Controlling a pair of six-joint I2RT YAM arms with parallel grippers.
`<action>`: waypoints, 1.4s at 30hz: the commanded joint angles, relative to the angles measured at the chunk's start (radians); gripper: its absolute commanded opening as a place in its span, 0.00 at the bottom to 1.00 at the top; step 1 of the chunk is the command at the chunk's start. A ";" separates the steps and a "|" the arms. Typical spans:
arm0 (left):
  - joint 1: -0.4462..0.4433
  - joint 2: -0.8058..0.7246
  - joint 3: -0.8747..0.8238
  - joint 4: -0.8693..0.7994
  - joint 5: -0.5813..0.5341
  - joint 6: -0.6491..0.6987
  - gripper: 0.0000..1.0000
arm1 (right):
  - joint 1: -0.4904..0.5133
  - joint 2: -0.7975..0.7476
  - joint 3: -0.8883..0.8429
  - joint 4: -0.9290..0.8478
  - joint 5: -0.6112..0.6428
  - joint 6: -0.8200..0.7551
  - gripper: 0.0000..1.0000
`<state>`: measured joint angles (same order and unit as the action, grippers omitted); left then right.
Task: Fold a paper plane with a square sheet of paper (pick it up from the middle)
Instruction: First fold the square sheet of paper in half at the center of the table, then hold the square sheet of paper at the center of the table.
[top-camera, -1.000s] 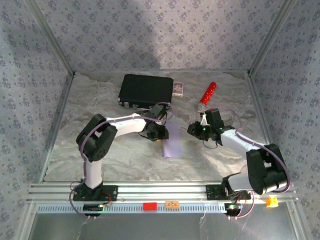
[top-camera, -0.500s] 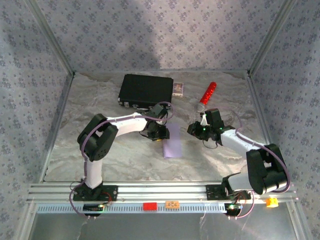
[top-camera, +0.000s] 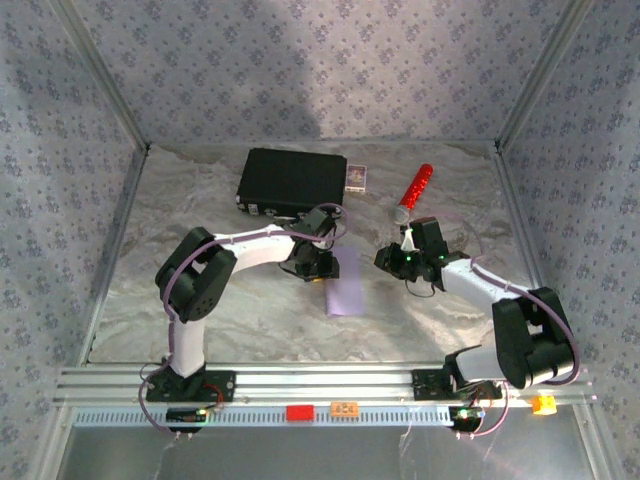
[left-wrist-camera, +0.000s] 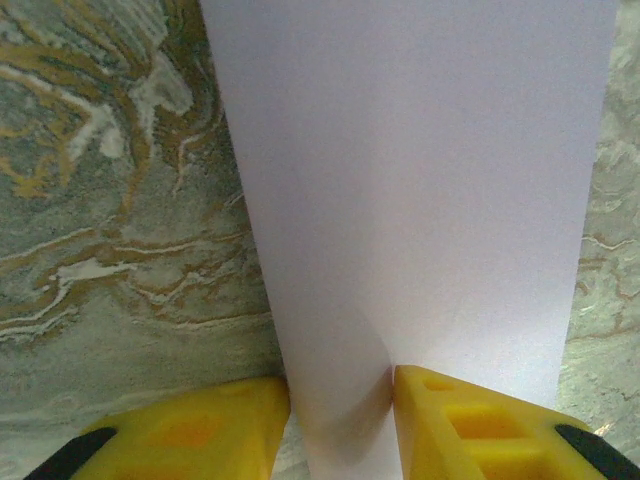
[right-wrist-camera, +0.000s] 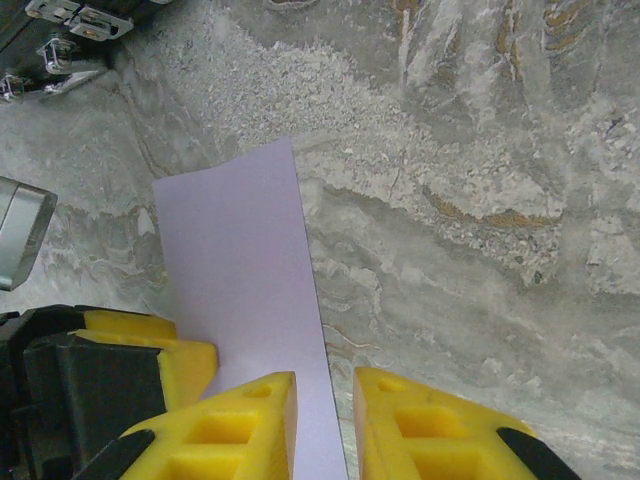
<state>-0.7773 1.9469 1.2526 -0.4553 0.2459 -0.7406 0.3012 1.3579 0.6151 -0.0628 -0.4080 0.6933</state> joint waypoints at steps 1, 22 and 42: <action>0.034 0.067 -0.012 -0.072 -0.180 0.033 0.37 | 0.008 0.013 -0.009 0.011 -0.012 0.017 0.24; 0.038 0.078 -0.012 -0.067 -0.177 0.043 0.37 | 0.034 0.054 0.014 0.031 -0.038 0.012 0.23; 0.039 0.078 -0.028 -0.059 -0.174 0.034 0.37 | 0.165 0.274 0.109 0.119 -0.139 0.016 0.04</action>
<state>-0.7773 1.9526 1.2625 -0.4686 0.2462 -0.7254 0.4583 1.6070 0.6983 0.0540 -0.5285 0.6968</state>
